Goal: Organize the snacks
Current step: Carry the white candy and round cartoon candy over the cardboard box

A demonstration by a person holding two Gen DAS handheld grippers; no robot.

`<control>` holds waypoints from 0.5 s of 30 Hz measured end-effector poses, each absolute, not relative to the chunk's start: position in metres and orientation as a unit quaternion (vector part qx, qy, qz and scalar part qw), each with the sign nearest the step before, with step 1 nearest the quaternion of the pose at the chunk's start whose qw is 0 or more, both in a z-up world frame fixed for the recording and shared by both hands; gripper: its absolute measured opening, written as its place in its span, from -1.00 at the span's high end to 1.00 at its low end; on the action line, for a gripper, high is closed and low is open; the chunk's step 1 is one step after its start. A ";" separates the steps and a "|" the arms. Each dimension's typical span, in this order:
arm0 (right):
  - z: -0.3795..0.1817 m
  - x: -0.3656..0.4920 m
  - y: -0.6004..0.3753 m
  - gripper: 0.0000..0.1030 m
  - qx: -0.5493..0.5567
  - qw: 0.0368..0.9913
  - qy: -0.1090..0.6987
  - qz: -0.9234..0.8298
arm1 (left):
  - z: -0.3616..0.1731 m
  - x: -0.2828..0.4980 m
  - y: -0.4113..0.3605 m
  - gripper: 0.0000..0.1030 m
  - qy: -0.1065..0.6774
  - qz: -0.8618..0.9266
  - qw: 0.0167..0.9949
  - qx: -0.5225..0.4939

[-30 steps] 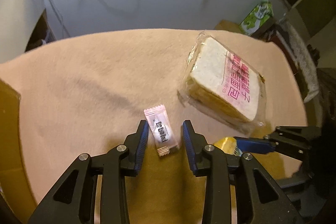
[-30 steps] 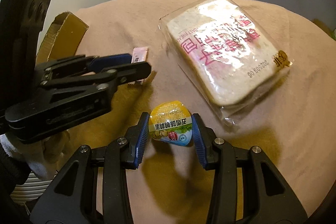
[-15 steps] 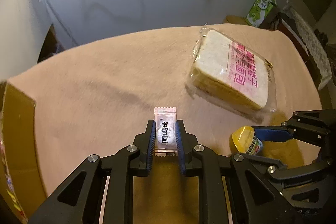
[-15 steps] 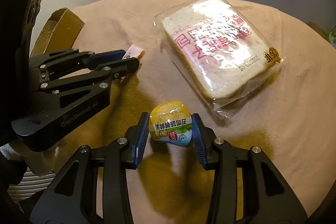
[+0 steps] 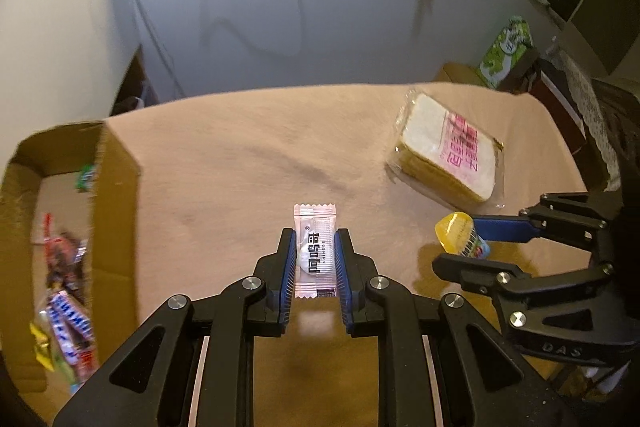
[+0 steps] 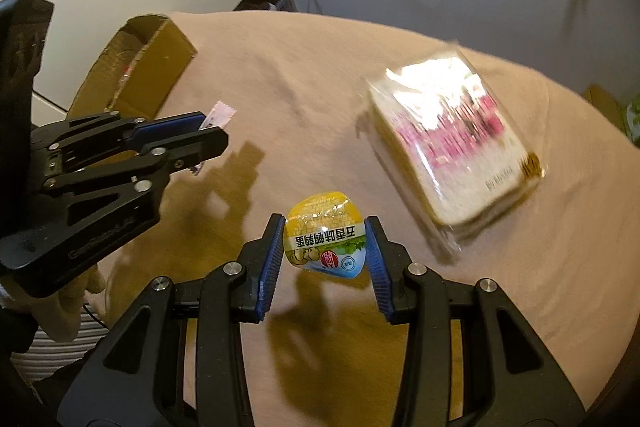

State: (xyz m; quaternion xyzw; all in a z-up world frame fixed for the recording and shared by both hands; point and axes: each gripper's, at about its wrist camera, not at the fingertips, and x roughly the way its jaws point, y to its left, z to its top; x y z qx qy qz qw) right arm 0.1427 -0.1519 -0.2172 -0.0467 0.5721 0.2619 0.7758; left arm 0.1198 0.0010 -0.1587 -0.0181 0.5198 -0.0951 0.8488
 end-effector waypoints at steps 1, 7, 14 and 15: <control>-0.215 0.143 -0.149 0.19 -0.049 0.776 0.570 0.264 | -0.155 0.117 0.006 0.66 0.516 -0.092 0.851 -0.020; -0.194 0.145 -0.114 0.19 -0.071 0.779 0.551 0.290 | -0.141 0.102 0.034 0.66 0.500 -0.068 0.863 -0.039; -0.172 0.144 -0.071 0.19 -0.092 0.779 0.530 0.324 | -0.129 0.084 0.069 0.66 0.486 -0.035 0.872 -0.057; -0.170 0.144 -0.065 0.19 -0.095 0.778 0.528 0.328 | -0.128 0.081 0.075 0.66 0.484 -0.031 0.872 -0.059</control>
